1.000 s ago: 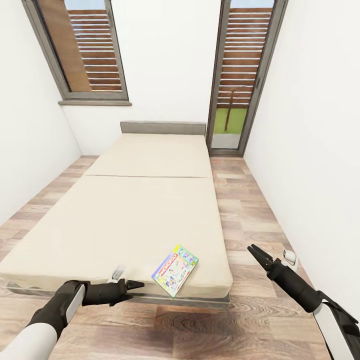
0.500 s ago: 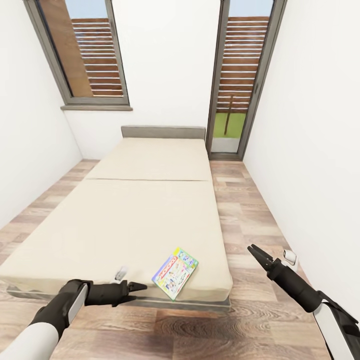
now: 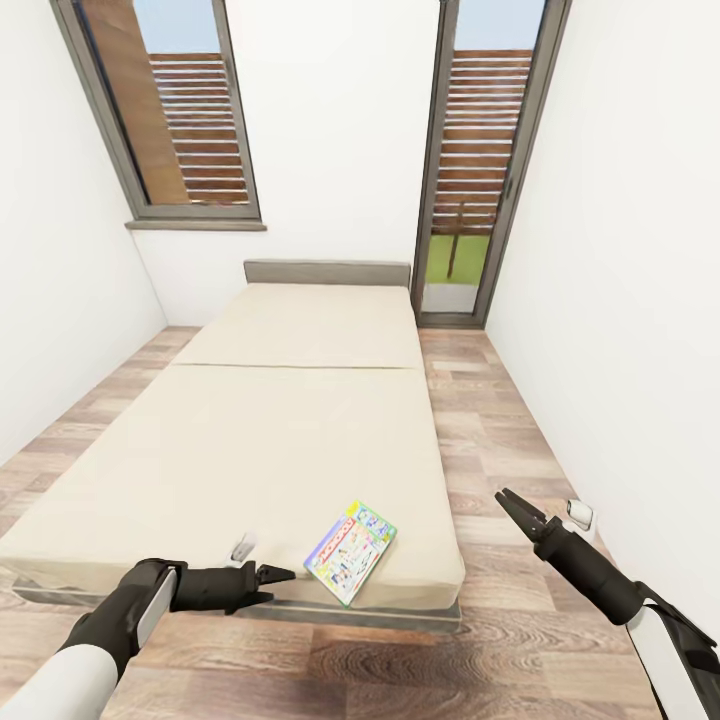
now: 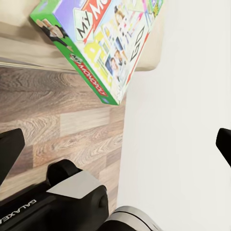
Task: Put all the toys in the child's room - the three board games (two on the bed and one on the table), the two jigsaw puzzles on the table, and the tennis ball on the table - inside the toy box on the table in the child's room.
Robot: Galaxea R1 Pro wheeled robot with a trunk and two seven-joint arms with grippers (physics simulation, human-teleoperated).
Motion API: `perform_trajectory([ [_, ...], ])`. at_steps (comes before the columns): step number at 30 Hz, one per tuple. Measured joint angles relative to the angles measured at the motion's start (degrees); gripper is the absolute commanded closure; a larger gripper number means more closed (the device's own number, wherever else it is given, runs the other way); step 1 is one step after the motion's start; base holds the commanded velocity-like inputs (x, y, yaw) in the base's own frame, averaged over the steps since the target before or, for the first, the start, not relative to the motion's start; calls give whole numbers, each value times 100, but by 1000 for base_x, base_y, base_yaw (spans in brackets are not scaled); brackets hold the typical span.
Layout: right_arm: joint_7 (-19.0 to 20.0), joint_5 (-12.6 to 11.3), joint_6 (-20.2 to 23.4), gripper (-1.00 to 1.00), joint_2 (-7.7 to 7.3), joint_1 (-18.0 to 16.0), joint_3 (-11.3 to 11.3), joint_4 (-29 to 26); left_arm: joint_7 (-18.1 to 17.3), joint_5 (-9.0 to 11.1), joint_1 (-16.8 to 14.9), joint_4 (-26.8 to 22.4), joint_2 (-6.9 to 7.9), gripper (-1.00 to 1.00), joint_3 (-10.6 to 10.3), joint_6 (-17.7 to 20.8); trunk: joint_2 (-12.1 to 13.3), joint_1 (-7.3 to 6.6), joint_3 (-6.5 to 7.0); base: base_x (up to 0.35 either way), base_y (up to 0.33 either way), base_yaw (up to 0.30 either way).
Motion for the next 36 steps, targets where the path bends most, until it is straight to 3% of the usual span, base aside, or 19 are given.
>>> perform_trajectory([
  [19, 7, 0, 0, -100, 0, 0, 0, 0, 4, 0, -1, 0, 0, -100, -6, 0, 0, 0, 118, 0, 0, 0],
  [36, 124, 4, -1, -100, -8, 0, 0, 0, 10, -2, -3, 0, 0, -100, -6, -8, -680, 373, -178, 0, 0, 0],
])
